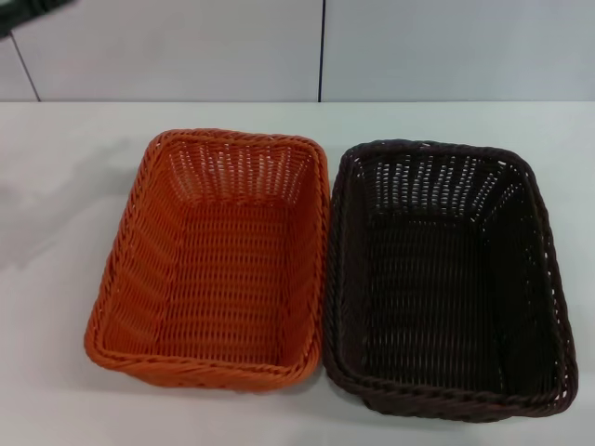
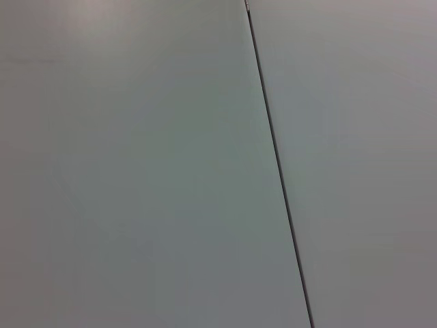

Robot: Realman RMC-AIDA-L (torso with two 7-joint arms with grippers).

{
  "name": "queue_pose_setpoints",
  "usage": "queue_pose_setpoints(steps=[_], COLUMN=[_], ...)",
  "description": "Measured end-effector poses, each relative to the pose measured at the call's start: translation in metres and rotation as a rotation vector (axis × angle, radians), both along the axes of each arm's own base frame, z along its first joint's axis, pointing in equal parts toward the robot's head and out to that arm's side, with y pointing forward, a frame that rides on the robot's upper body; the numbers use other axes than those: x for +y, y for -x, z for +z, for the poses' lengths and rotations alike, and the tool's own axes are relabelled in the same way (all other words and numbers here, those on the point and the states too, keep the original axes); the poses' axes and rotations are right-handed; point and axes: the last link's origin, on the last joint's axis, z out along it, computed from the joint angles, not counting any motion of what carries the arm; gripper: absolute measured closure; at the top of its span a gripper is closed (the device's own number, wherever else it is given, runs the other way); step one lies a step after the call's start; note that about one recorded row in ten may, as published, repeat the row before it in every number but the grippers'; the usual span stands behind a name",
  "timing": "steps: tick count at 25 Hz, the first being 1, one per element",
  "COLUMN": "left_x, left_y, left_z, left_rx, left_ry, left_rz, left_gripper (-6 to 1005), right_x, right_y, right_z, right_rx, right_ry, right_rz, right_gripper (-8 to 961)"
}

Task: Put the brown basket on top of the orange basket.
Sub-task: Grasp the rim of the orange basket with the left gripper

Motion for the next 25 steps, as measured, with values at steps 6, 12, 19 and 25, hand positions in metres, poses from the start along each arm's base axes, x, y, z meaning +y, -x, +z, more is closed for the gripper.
queue_pose_setpoints(steps=[6,12,19,25], left_x=[-0.009,-0.021,-0.028,-0.037], left_y=[-0.017,-0.004,0.013,0.017], left_z=[-0.002,-0.014,-0.025,-0.030], left_rx=[0.130,0.211,0.223,0.227], left_ry=[0.194,0.338,0.391,0.444], left_rz=[0.038,0.166,0.231,0.237], left_gripper=[202,204,206,208], right_x=[0.002,0.002,0.003,0.002], right_y=[0.000,0.001,0.002,0.002], right_z=[-0.001,0.001,0.002,0.004], right_rx=[0.004,0.002,0.003,0.010], right_ry=[0.008,0.004,0.000,-0.004], right_rz=[-0.005,-0.002,0.006,0.017], right_gripper=[275,275,275,275])
